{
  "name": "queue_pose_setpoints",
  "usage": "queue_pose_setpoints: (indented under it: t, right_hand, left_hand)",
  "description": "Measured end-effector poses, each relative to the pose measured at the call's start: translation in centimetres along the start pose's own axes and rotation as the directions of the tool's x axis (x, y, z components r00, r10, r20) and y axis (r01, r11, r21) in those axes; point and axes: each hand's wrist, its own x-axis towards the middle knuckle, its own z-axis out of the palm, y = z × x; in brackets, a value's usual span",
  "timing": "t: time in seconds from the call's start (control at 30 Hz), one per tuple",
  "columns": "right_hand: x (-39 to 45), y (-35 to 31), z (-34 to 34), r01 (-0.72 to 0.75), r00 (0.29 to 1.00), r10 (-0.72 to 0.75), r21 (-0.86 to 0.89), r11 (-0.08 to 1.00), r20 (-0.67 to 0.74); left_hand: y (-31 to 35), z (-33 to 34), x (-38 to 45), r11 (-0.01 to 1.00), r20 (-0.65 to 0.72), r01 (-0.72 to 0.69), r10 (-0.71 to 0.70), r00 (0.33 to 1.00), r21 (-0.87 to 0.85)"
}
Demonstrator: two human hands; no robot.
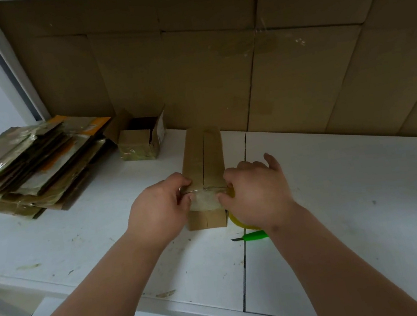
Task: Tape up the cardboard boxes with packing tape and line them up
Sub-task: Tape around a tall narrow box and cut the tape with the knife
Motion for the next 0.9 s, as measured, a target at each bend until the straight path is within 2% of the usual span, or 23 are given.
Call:
queue_pose_setpoints:
  t: [0.1, 0.23, 0.37, 0.5, 0.7, 0.8, 0.9]
  right_hand:
    - [-0.1, -0.3, 0.0, -0.025, 1.000, 0.025, 0.003, 1.000, -0.004]
    - [0.3, 0.6, -1.1, -0.018, 0.992, 0.005, 0.106, 0.994, 0.127]
    - [0.5, 0.9, -1.1, 0.004, 0.992, -0.018, 0.118, 0.993, 0.122]
    - [0.5, 0.5, -0.3, -0.020, 0.999, 0.016, 0.098, 0.995, 0.049]
    - [0.4, 0.5, 0.7, -0.013, 1.000, 0.016, 0.089, 0.996, -0.024]
    - [0.8, 0.2, 0.9, -0.055, 0.998, 0.058, 0.111, 0.992, -0.021]
    - [0.8, -0.2, 1.5, -0.028, 0.992, 0.041, 0.112, 0.993, -0.119]
  left_hand:
    - [0.4, 0.0, -0.1, 0.998, 0.013, 0.043, -0.043, 0.999, -0.039]
    - [-0.9, -0.7, 0.1, 0.981, 0.141, 0.095, -0.071, 0.987, -0.171]
    - [-1.6, -1.1, 0.5, 0.990, 0.194, 0.067, -0.043, 0.980, -0.121]
    - [-1.4, -0.7, 0.9, 0.998, 0.129, 0.014, -0.006, 0.992, -0.061]
    - [-0.5, -0.3, 1.3, 0.992, 0.138, 0.018, 0.000, 0.990, -0.127]
    - [-0.2, 0.5, 1.4, 1.000, 0.069, -0.022, 0.023, 0.997, -0.017]
    - [-0.5, 1.1, 1.4, 0.999, -0.025, -0.050, 0.050, 0.998, -0.009]
